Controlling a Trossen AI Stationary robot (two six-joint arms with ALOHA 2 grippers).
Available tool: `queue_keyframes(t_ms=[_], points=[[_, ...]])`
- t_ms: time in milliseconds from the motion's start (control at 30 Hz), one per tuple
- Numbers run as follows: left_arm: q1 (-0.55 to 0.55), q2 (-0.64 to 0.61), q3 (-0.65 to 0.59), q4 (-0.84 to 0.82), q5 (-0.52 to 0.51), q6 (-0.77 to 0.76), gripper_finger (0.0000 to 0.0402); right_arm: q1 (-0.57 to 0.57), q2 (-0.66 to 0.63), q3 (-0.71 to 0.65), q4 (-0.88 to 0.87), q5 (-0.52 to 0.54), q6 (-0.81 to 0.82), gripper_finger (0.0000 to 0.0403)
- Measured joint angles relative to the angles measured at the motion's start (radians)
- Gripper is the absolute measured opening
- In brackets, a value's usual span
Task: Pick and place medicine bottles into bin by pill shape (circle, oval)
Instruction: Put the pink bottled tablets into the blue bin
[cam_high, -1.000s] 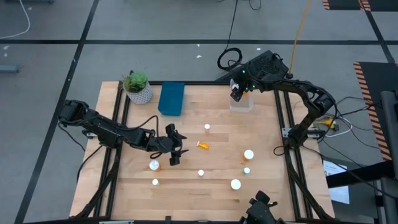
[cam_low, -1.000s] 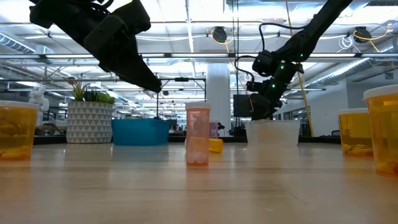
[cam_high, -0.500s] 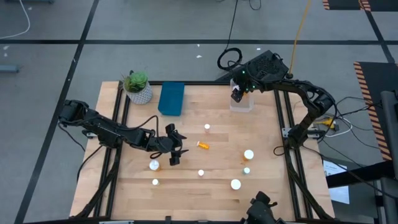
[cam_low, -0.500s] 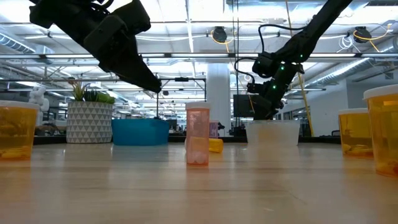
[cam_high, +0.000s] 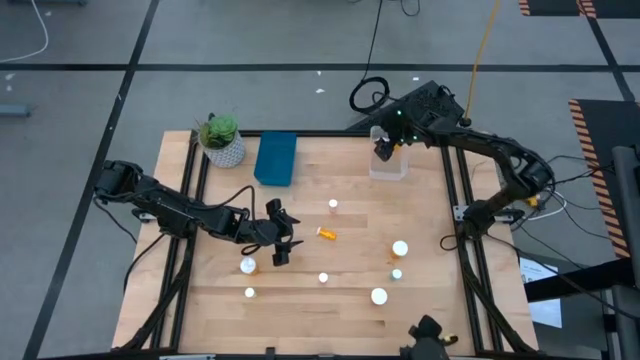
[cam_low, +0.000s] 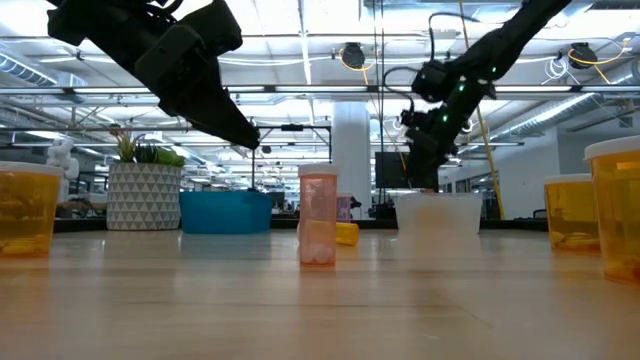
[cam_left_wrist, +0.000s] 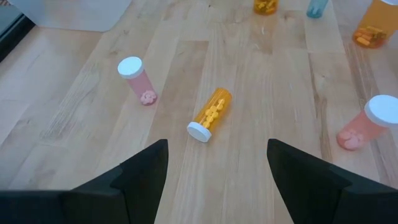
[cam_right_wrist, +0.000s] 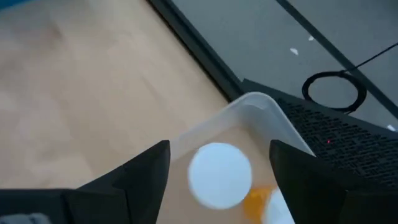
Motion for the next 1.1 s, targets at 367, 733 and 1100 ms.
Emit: queue_keyframes(t_ms=[367,733,1100], points=[[0.009,0.000,0.001,0.004,0.003,0.001,0.0273,0.229,-0.234,-0.004,-0.271,-0.005,0.169,0.0270],[0.138,0.000,0.103,-0.068,0.100,0.142,0.0273,0.540,-0.414,-0.192,-0.059,0.140,0.206,0.0270],[0.261,-0.001,0.277,-0.179,-0.084,0.355,0.0273,0.563,-0.482,-0.334,0.077,0.154,0.155,0.0270]])
